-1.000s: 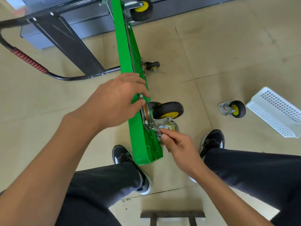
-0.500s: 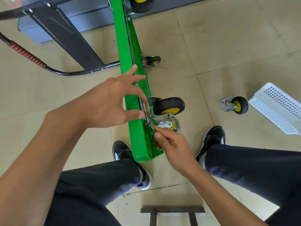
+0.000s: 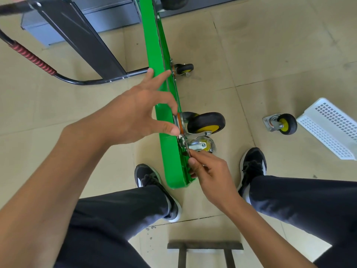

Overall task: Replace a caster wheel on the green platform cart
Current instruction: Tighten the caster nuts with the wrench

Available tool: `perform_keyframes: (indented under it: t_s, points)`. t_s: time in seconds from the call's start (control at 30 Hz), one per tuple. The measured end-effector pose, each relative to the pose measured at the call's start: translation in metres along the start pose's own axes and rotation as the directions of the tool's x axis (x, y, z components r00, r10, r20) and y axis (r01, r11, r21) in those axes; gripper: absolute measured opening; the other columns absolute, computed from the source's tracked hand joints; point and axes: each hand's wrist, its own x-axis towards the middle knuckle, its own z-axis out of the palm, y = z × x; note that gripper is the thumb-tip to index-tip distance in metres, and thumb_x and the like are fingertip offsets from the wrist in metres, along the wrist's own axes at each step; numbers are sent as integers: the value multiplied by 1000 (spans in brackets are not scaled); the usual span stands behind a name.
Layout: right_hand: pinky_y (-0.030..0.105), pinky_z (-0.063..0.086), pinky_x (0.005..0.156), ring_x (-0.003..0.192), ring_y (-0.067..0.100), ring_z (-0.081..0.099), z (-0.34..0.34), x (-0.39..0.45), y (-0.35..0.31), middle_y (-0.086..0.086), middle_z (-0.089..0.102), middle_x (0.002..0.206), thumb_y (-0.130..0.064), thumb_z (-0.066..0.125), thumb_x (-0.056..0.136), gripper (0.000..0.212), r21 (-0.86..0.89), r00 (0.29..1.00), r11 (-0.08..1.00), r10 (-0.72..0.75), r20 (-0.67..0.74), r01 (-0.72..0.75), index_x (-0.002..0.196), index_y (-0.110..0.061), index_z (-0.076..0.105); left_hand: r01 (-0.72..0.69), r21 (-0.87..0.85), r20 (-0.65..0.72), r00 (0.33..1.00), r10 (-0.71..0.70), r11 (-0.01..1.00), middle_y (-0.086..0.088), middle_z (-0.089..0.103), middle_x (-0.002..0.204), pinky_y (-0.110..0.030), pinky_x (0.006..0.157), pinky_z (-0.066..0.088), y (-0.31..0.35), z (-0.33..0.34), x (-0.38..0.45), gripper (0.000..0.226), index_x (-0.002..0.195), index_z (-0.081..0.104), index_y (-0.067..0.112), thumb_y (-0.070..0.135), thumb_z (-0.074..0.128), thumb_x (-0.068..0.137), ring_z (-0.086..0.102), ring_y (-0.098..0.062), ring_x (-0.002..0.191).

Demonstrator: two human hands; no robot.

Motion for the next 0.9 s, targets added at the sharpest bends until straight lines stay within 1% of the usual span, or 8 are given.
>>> perform_keyframes:
  t_s: [0.17, 0.33, 0.5, 0.6, 0.73, 0.83, 0.87, 0.9]
  points:
    - [45, 55, 64, 77, 17, 64, -1, -1, -1, -1, 67, 88, -45, 48, 100, 44, 9, 1000, 1000, -1, -1, 1, 125, -16, 71, 10, -27, -2, 1000, -10, 1000, 4, 5, 168, -32, 120, 6, 3, 0, 2, 45, 103, 69, 29, 57, 70, 67, -7, -23, 154]
    - [45, 53, 59, 69, 16, 61, -6, -4, -5, -1, 65, 80, -42, 49, 101, 41, -42, 999, 999, -26, -25, 25, 120, -14, 73, 17, -14, -12, 1000, -18, 1000, 4, 4, 168, -31, 120, 7, 5, 1, 5, 46, 103, 69, 29, 56, 71, 66, -6, -24, 154]
    - [44, 53, 60, 65, 13, 60, -10, -6, -12, -6, 63, 76, -44, 48, 99, 45, -40, 1000, 999, -12, -11, 11, 113, -11, 75, 22, -2, -14, 1000, -22, 1000, 6, 1, 168, -37, 121, 8, 8, 1, 8, 47, 102, 67, 32, 59, 71, 64, -5, -24, 154]
    - [44, 51, 59, 63, 14, 59, -11, -8, -14, -3, 62, 75, -44, 46, 99, 46, -48, 1000, 999, -24, -9, 24, 107, -8, 75, 29, 1, -12, 999, -29, 1000, 9, 0, 168, -38, 120, 8, 8, 1, 10, 46, 102, 67, 33, 59, 72, 64, -6, -21, 154]
    - [38, 54, 62, 68, 10, 61, -12, -8, -12, -8, 64, 80, -43, 48, 99, 46, -44, 1000, 999, -18, -9, 17, 117, -10, 74, 25, 8, -18, 1000, -25, 1000, 9, -1, 168, -35, 118, 7, 8, 1, 11, 44, 101, 67, 33, 57, 74, 65, -6, -21, 154]
    - [39, 55, 64, 73, 13, 63, -11, -6, -8, -6, 66, 84, -41, 50, 99, 43, -21, 1000, 1000, -7, -3, 7, 122, -12, 72, 19, 16, -18, 1000, -19, 1000, 7, 1, 168, -37, 120, 7, 7, 1, 11, 43, 102, 67, 32, 56, 74, 66, -6, -22, 154]
    - [35, 56, 66, 76, 13, 63, -10, -5, -5, -5, 66, 86, -39, 52, 100, 40, -17, 1000, 1000, -5, 1, 5, 123, -12, 71, 21, 17, -20, 1000, -20, 1000, 7, 1, 168, -37, 120, 7, 7, 0, 11, 43, 101, 67, 33, 56, 75, 67, -6, -22, 154]
    - [28, 54, 69, 80, 11, 63, -11, -4, -3, -6, 67, 88, -35, 54, 100, 38, -18, 1000, 1000, -4, 5, 5, 125, -12, 71, 26, 16, -21, 999, -25, 1000, 7, 1, 168, -36, 120, 7, 7, 0, 11, 42, 101, 67, 33, 55, 76, 67, -6, -22, 154]
